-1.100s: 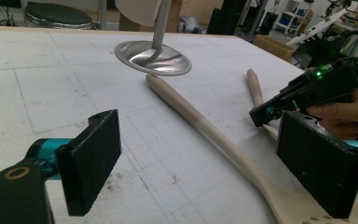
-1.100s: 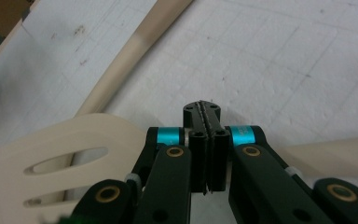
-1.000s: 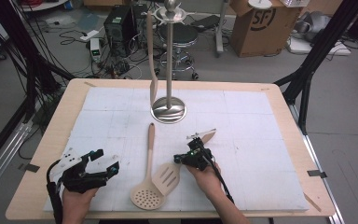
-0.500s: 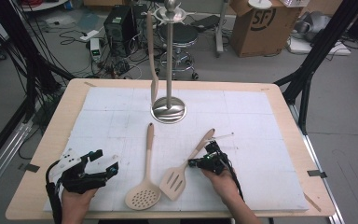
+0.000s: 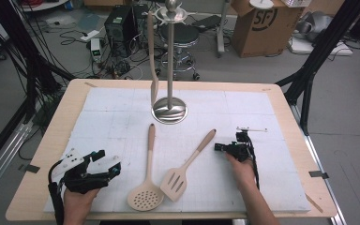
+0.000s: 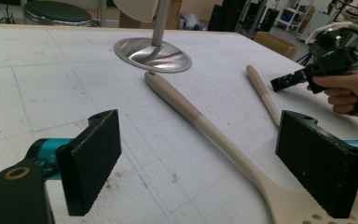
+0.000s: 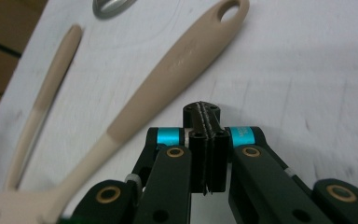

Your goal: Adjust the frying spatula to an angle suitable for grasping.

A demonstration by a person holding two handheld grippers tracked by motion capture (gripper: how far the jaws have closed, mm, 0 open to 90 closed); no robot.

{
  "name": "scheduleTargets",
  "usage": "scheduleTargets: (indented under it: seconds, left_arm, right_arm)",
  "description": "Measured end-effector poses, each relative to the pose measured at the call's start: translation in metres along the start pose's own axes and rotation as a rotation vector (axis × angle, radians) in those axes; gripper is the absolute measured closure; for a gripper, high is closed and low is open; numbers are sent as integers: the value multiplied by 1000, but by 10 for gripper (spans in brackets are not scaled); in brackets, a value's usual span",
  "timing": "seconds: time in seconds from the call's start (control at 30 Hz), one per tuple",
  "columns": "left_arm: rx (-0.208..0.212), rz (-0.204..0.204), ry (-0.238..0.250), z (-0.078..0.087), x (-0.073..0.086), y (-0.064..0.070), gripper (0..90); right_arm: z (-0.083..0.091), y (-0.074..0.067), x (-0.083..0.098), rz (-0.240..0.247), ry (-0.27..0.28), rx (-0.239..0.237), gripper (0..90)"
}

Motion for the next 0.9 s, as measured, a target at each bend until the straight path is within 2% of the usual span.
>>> scheduleTargets:
  seconds: [0.1,0.17,0.3,0.4,0.53,0.7,0.9]
  left_arm:
    - [-1,1,-1,1,0,0,148]
    - [1,3,3,2,0,0,148]
    - [-1,6,8,2,0,-1,148]
    - [0,2,3,2,0,0,148]
    - [-3,0,-1,1,0,-1,148]
    - [-1,3,9,3,0,0,149]
    - [-4,3,6,4,0,-1,149]
  right_arm:
    - [-12,0,-5,-39,32,-27,900]
    - [-18,-3,-9,-37,37,-24,900]
    - [-25,-10,-15,-66,69,-68,900]
    - [-27,-11,-16,-54,60,-58,900]
    - [-27,-16,-14,-3,-4,-35,900]
    - [-27,-19,-13,-5,-19,-18,899]
    - [-38,-19,-15,-49,20,-64,898]
Point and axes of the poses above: each handheld gripper's, and its own axes: z roughly backward along the jaws, x roughly out of its underside, y roughly to its right, the point moved 2 cm from there along -z, roughly forward along the jaws, and after that the axes turned 14 degrees about z, right-handed, at the moved point
